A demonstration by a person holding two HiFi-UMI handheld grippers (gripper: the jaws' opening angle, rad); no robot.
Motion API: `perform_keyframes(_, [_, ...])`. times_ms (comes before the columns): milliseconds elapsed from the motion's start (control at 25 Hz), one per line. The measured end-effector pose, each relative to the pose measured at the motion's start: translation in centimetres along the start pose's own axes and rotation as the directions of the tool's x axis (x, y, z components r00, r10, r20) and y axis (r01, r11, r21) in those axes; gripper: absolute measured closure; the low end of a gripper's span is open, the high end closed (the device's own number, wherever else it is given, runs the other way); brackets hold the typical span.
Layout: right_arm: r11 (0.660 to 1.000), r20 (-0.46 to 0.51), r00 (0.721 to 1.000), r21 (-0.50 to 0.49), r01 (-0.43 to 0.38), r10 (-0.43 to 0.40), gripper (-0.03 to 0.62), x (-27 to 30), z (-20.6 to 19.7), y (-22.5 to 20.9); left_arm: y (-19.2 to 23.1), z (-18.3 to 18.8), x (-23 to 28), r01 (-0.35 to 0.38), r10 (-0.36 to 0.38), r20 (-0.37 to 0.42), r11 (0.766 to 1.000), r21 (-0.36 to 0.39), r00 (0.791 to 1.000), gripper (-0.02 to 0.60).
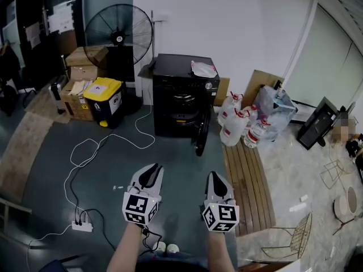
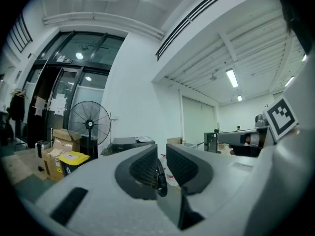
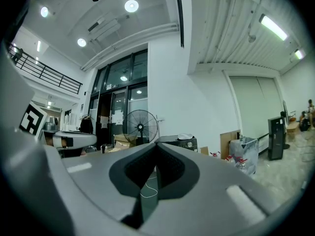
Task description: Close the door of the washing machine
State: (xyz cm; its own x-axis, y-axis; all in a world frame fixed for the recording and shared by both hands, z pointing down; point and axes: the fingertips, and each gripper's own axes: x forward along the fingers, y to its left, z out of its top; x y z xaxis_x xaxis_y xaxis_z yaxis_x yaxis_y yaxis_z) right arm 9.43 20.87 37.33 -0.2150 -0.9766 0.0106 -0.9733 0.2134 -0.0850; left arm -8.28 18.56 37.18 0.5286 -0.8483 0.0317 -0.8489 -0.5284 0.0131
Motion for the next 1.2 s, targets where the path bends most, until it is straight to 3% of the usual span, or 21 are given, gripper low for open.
perform_keyframes(400, [1.000, -0.026, 1.000, 0.020, 0.011, -0.010, 0.582, 1.2, -1.4, -0.3, 0.9, -1.3, 0.4, 0.018, -0.019, -0.014, 1.000, -0.025, 1.000, 0.383])
perform_keyframes(880, [0.999, -0.033, 0.998, 0.009, 0.052, -0.052, 0.582, 4.1, -2.3, 0.1, 4.0, -2.0, 2.4, 0.052, -0.052, -0.013, 0.998, -0.039, 0.999, 0.362])
perform_keyframes(1200, [0.992, -0.050, 0.991, 0.035, 0.125, -0.123, 0.582, 5.0, -3.7, -2.5, 5.1, -3.0, 4.9, 0.076, -0.077, -0.025, 0.996, -0.049, 0.997, 0.360])
